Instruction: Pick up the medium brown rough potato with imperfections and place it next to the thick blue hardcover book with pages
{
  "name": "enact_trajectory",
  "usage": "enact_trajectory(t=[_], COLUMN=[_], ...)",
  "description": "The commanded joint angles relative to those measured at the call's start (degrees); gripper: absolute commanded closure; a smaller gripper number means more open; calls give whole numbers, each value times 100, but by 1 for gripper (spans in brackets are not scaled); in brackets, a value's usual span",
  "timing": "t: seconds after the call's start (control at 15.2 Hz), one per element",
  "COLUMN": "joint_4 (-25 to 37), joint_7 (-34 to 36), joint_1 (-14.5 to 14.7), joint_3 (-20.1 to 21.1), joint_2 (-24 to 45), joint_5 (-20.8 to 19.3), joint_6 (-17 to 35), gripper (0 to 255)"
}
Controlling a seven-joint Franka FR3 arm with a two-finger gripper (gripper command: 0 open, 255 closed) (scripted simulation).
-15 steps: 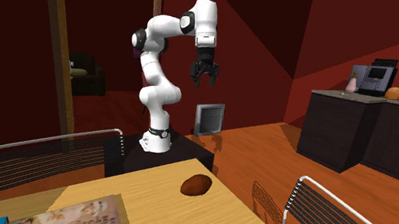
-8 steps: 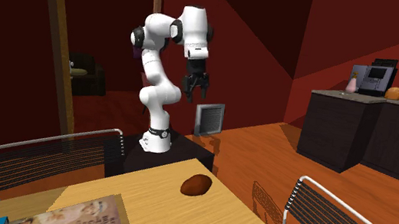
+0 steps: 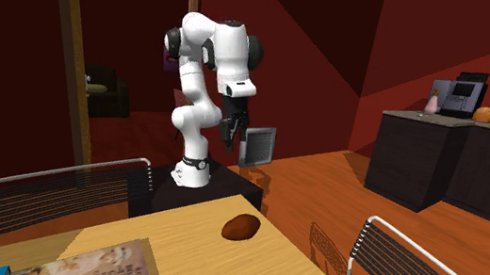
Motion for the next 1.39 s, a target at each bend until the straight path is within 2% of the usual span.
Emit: enact_trajectory(t=[0.0, 0.26, 0.46, 0.92, 1.32], joint_4=[291, 943, 1545, 3300, 2950], joint_7=[-699, -1950, -2853, -4473, -4536], joint_1=[78, 161, 85, -488, -435], joint_3=[-299, -668, -776, -498, -431], joint_2=[542, 1637, 2515, 4506, 4580], joint_5=[177, 707, 1176, 2019, 2105], joint_6=[107, 165, 87, -386, 29], gripper=[0, 0, 0, 0, 0])
